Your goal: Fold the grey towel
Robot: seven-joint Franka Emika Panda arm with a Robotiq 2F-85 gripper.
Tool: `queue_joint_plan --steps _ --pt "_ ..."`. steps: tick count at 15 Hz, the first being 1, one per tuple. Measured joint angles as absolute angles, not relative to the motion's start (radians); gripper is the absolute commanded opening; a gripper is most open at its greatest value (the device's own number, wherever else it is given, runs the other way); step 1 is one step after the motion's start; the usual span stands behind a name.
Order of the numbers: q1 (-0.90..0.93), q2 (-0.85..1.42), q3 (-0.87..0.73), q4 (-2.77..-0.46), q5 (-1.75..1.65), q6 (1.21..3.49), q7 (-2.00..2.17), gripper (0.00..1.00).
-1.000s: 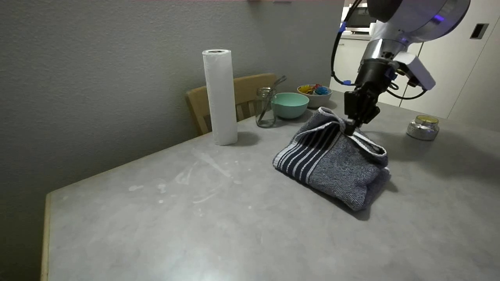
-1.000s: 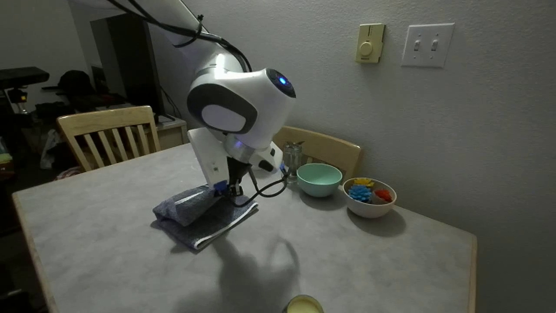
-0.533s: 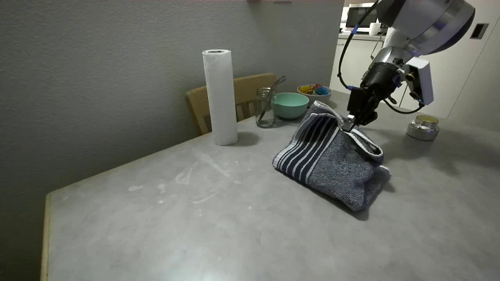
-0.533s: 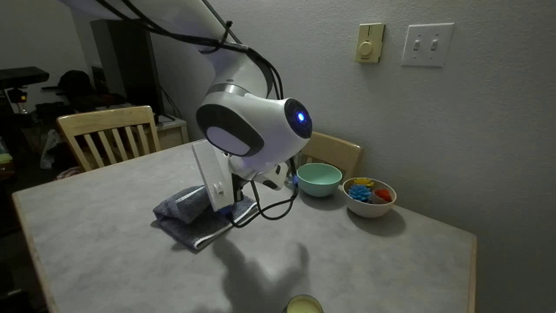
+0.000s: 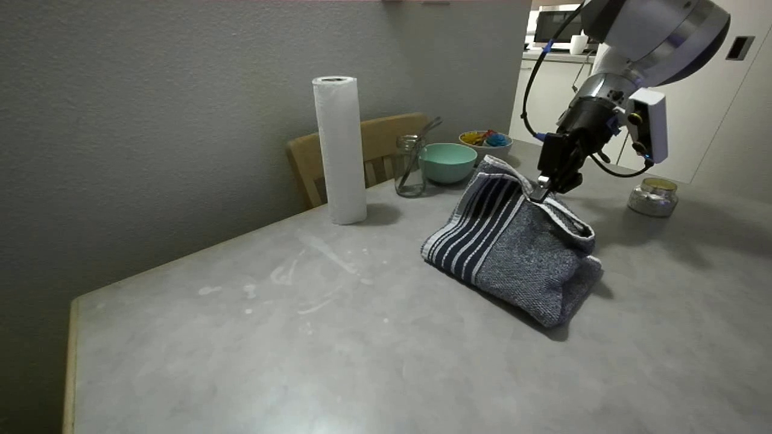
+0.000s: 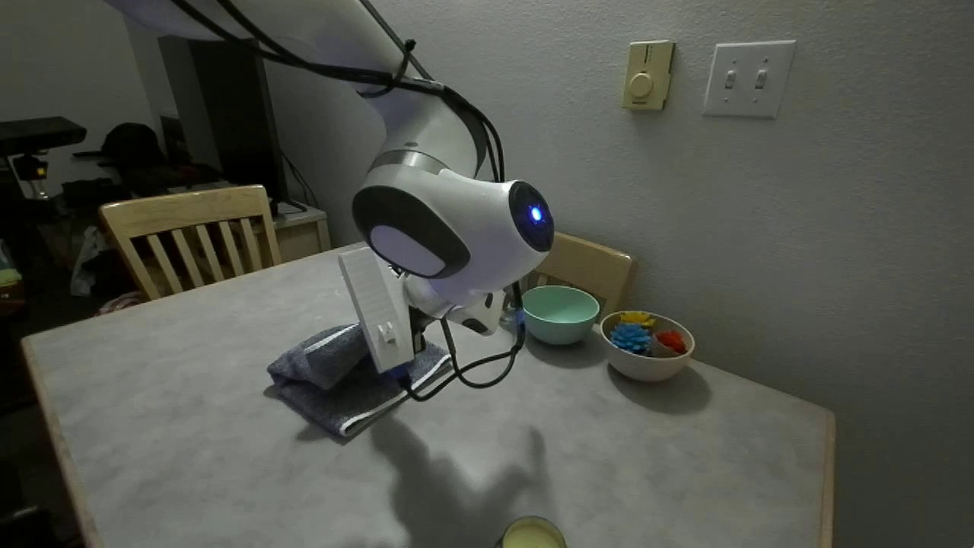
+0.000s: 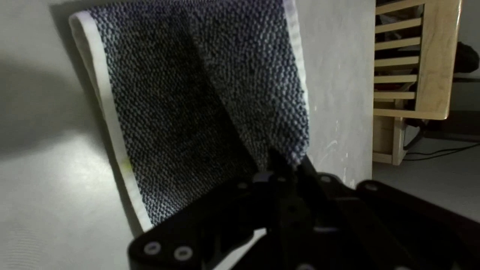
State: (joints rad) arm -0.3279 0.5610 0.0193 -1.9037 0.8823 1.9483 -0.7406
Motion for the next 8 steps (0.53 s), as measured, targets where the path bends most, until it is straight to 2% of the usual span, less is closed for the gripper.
queue_joint_plan --steps 8 --pt "-0.320 0.552 -0.007 -1.896 0.882 1.945 -0.742 0.92"
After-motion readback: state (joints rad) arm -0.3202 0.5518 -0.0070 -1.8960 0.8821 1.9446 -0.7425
